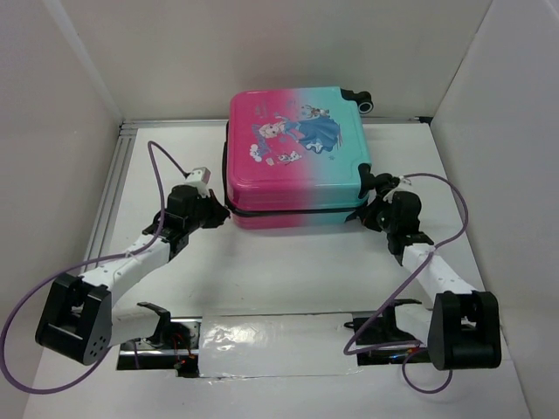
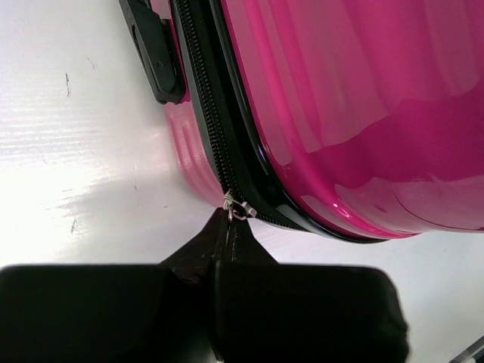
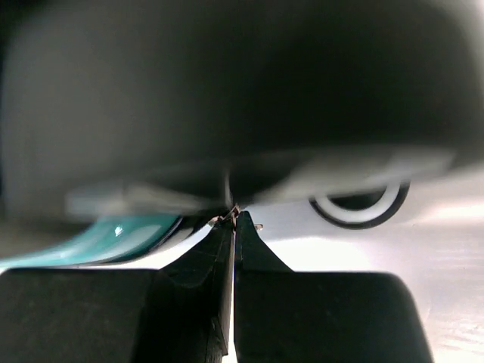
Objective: Pack the luggage
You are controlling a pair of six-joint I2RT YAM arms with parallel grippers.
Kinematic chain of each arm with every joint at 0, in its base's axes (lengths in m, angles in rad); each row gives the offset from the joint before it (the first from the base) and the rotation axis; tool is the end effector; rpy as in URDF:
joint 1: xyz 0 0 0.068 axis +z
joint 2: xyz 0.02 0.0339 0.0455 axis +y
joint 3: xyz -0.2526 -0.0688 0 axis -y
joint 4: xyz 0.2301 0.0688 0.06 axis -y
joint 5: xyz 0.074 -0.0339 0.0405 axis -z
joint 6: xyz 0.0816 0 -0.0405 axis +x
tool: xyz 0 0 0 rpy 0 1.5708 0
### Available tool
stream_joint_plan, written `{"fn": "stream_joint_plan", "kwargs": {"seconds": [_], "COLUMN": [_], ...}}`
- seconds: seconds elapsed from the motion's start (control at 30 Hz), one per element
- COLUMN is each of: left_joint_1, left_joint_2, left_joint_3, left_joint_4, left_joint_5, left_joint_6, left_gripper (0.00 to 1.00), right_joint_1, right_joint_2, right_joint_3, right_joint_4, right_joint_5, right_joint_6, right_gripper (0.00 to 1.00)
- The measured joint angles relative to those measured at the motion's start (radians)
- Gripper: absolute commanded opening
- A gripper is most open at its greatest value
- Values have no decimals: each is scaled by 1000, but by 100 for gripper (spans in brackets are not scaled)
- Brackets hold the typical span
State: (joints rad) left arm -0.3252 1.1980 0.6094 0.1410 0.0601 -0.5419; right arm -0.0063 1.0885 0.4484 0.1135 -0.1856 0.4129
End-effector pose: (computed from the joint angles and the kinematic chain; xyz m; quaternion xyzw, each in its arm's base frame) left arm 0.2759 -0.0982 0.2036 -0.0756 0.8428 -0.2467 0.4724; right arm 0.2566 0.0134 0.1705 0.1344 0.8538 0.1789 0.4701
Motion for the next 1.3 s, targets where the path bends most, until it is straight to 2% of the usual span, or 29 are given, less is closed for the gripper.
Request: {"fn": "stream_joint_plan", "kwargs": {"seconds": [0.13, 0.37, 0.7, 1.03, 1.3], "left_joint_1": [32, 92, 118, 169, 236], "left_joint_2": [15, 53, 185, 275, 354], "left_joint_3": [7, 32, 172, 278, 370], "left_joint_4": [4, 8, -51, -114, -174], "left_joint_5": [46, 165, 232, 301, 351], "left_joint_6": [21, 95, 258, 305, 334], "left_gripper": [0, 0, 0, 0, 0], "right_joint_1": [-34, -97, -160, -164, -173], "right_joint_2": [46, 159, 359, 601, 758], "right_joint_3": [42, 113, 305, 607, 793], "right_joint_4": [-13, -26, -75, -216, -338], "right_joint_5": [-28, -162, -289, -356, -505], "right_joint_6": [-22, -114, -232, -225, -292], "right_gripper": [0, 0, 0, 0, 0]}}
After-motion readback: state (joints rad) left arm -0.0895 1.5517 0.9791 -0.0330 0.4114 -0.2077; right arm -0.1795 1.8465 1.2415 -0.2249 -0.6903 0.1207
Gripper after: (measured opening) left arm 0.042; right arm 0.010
